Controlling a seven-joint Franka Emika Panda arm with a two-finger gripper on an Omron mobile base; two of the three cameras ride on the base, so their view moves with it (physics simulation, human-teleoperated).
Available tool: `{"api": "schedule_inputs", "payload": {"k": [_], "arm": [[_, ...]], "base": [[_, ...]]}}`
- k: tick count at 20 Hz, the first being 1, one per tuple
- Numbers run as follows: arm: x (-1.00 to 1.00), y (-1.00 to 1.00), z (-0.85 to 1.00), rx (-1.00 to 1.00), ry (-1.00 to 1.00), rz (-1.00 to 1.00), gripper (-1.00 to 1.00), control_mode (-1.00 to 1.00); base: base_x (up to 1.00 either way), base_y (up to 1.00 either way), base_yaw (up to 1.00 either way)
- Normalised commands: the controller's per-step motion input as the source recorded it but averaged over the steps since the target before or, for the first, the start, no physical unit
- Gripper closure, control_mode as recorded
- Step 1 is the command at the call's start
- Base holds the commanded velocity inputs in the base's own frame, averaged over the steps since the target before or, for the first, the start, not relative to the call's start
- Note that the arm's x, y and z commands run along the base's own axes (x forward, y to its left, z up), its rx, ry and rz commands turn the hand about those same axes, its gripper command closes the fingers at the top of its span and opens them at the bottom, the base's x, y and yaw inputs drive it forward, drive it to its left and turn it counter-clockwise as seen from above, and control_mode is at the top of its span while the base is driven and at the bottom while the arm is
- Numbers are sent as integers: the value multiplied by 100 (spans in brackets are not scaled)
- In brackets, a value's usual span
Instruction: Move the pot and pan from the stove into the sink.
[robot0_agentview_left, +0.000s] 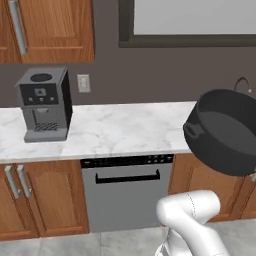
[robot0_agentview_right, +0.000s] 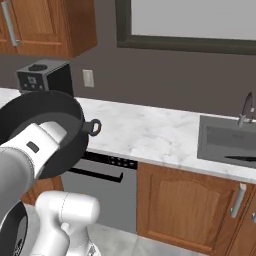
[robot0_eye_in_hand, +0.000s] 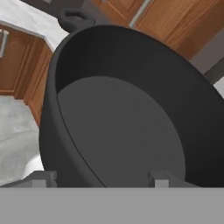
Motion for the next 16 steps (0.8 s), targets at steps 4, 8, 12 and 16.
{"api": "schedule_inputs", "payload": {"k": [4,8,12,16], "arm": [[0,0,0,0,0,0,100,100],[0,0,0,0,0,0,100,100],[0,0,0,0,0,0,100,100],[0,0,0,0,0,0,100,100]], "base": [[22,-83,-2],[19,-84,-2],[18,-84,-2],[15,-83,-2]]}}
